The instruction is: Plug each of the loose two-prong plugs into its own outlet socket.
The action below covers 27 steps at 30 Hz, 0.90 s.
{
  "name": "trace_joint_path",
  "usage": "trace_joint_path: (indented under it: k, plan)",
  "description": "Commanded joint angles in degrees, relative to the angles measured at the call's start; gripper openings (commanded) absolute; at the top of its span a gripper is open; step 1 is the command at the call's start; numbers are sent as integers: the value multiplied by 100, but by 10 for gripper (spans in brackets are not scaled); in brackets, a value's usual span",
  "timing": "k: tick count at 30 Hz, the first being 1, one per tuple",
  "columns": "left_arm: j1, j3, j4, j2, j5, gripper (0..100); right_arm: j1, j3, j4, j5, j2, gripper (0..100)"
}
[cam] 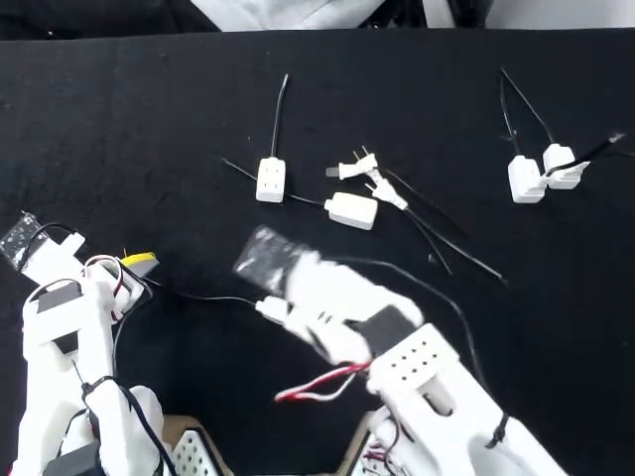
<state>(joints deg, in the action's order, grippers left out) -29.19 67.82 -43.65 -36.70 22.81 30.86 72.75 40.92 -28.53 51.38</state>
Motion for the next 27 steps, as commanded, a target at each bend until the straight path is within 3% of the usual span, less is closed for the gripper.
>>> trace_joint_path:
  k: [1,4,6,8,12,15,18,23,27]
  plan:
    - [40,-57,44,-53,-44,392,-369,303,-1020,-185,-110,53]
    - [136,-110,18,-44,-53,392,-448,163,-1029,-176,-365,53]
    - [470,-136,9,-53,-343,392,-870,-189,-791,97,-409,53]
    - [1033,-295,-369,-53,-1055,392,-1547,-664,-457,774,-426,53]
    - [2000,-1086,-1925,-62,-2857,392,-2875,-1033,-404,2242,-444,53]
    - [2202,-2044,-2884,-26,-3604,392,-3156,-857,-747,2673,-453,53]
    - [2492,-2659,-3165,0,-3429,392,-3182,-716,-949,2708,-444,52]
    - [3477,-2378,-2576,0,-2708,392,-3411,-734,-958,2796,-409,51]
    - [4207,-2246,-2400,0,-2673,392,-3648,-743,-958,3059,-409,52]
